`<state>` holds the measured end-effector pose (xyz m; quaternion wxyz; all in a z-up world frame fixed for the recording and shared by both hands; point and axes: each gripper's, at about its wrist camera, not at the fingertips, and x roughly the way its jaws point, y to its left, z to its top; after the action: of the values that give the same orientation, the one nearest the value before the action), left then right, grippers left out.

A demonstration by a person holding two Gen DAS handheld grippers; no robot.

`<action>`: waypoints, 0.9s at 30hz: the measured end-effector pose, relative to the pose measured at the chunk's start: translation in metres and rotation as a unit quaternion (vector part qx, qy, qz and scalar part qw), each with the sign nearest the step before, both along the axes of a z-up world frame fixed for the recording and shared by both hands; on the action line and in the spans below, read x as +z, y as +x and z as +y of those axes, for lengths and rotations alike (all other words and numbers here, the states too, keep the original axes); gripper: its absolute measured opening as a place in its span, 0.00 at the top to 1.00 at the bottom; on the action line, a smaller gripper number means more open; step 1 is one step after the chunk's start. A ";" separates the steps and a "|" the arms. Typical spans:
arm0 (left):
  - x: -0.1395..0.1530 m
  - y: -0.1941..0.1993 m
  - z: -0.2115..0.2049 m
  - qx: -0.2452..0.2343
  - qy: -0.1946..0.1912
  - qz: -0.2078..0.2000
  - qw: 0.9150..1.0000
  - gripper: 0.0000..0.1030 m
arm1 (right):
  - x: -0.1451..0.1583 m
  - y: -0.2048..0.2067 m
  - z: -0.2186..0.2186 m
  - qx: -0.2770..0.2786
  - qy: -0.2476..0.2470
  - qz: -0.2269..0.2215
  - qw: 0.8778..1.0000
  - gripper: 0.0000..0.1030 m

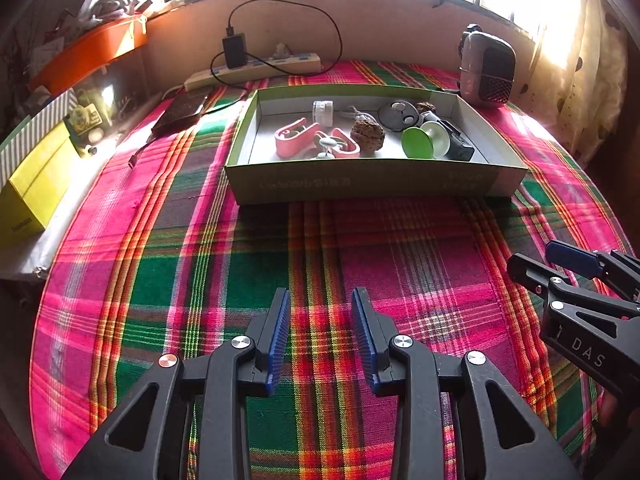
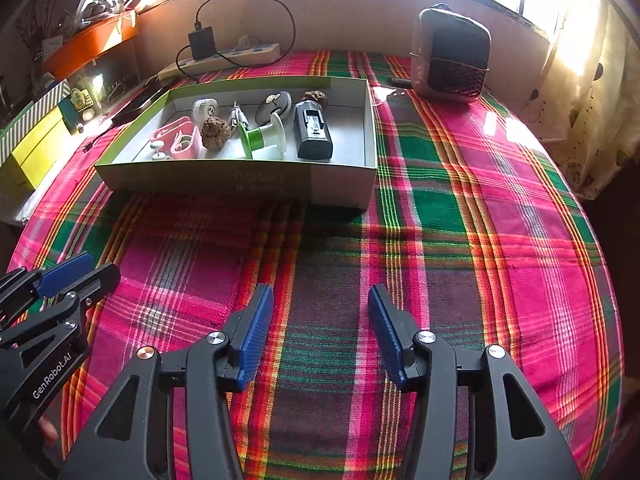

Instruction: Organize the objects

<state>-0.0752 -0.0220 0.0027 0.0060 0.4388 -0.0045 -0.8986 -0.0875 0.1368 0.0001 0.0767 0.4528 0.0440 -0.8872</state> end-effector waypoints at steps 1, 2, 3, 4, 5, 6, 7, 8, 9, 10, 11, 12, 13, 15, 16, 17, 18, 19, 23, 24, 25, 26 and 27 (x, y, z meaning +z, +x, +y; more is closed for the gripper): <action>0.000 0.000 0.000 0.001 0.001 0.000 1.000 0.71 | 0.000 0.001 0.001 -0.002 0.001 0.001 1.000 0.51; 0.000 0.001 0.000 0.003 0.003 0.002 1.000 0.71 | 0.000 0.002 0.002 -0.004 0.001 0.002 1.000 0.51; -0.001 0.002 0.000 0.005 0.006 0.003 1.000 0.71 | 0.000 0.003 0.002 -0.006 0.000 0.002 1.000 0.51; -0.001 0.002 0.000 0.007 0.008 0.004 1.000 0.71 | 0.000 0.004 0.003 -0.008 0.000 0.002 1.000 0.50; -0.001 0.003 0.001 0.008 0.007 0.006 1.000 0.71 | 0.000 0.005 0.004 -0.009 0.001 0.003 1.000 0.50; -0.001 0.003 0.001 0.007 0.005 0.007 1.000 0.71 | -0.001 0.006 0.004 -0.011 0.002 0.003 1.000 0.49; -0.002 0.003 0.002 0.006 0.002 0.009 1.000 0.71 | 0.000 0.006 0.004 -0.014 0.003 0.003 1.000 0.49; -0.002 0.004 0.003 0.007 0.001 0.011 1.000 0.71 | -0.001 0.007 0.004 -0.016 0.004 0.004 1.000 0.48; -0.002 0.004 0.003 0.007 0.002 0.012 1.000 0.71 | -0.001 0.008 0.004 -0.018 0.005 0.005 1.000 0.47; -0.002 0.005 0.002 0.007 0.006 0.014 1.000 0.71 | -0.001 0.009 0.005 -0.019 0.006 0.007 1.000 0.46; -0.002 0.005 0.002 0.008 0.007 0.016 1.000 0.71 | -0.002 0.010 0.005 -0.020 0.006 0.009 1.000 0.45; -0.002 0.005 0.002 0.008 0.006 0.016 1.000 0.71 | -0.002 0.011 0.006 -0.022 0.004 0.011 1.000 0.44; -0.003 0.005 0.002 0.008 0.007 0.016 1.000 0.71 | -0.003 0.011 0.007 -0.025 0.002 0.013 1.000 0.44; -0.003 0.006 0.002 0.008 0.008 0.016 1.000 0.71 | -0.003 0.013 0.008 -0.033 0.000 0.018 0.999 0.41; -0.003 0.005 0.002 0.008 0.007 0.016 1.000 0.71 | -0.004 0.014 0.008 -0.035 0.001 0.020 0.999 0.41; -0.003 0.005 0.002 0.008 0.008 0.016 1.000 0.71 | -0.003 0.013 0.008 -0.035 0.000 0.019 0.999 0.41; -0.003 0.005 0.002 0.008 0.008 0.016 1.000 0.71 | -0.003 0.013 0.008 -0.035 0.000 0.019 0.999 0.40; -0.002 0.005 0.002 0.008 0.007 0.016 1.000 0.71 | -0.003 0.013 0.008 -0.036 -0.001 0.019 0.999 0.40; -0.002 0.005 0.002 0.008 0.007 0.016 1.000 0.71 | -0.004 0.012 0.008 -0.036 -0.002 0.019 0.999 0.40; -0.002 0.005 0.002 0.008 0.007 0.016 1.000 0.71 | -0.003 0.012 0.008 -0.036 -0.001 0.019 0.999 0.40; -0.002 0.005 0.002 0.008 0.008 0.016 1.000 0.71 | -0.003 0.012 0.008 -0.036 -0.001 0.019 0.999 0.40; -0.002 0.005 0.002 0.008 0.008 0.016 1.000 0.71 | -0.003 0.012 0.008 -0.036 -0.001 0.019 0.999 0.39; -0.002 0.005 0.002 0.008 0.007 0.016 1.000 0.71 | -0.003 0.012 0.008 -0.036 -0.002 0.019 0.999 0.39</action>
<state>-0.0701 -0.0202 0.0004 0.0103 0.4243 0.0058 -0.9054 -0.0750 0.1452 -0.0034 0.0444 0.4374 0.0275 -0.8977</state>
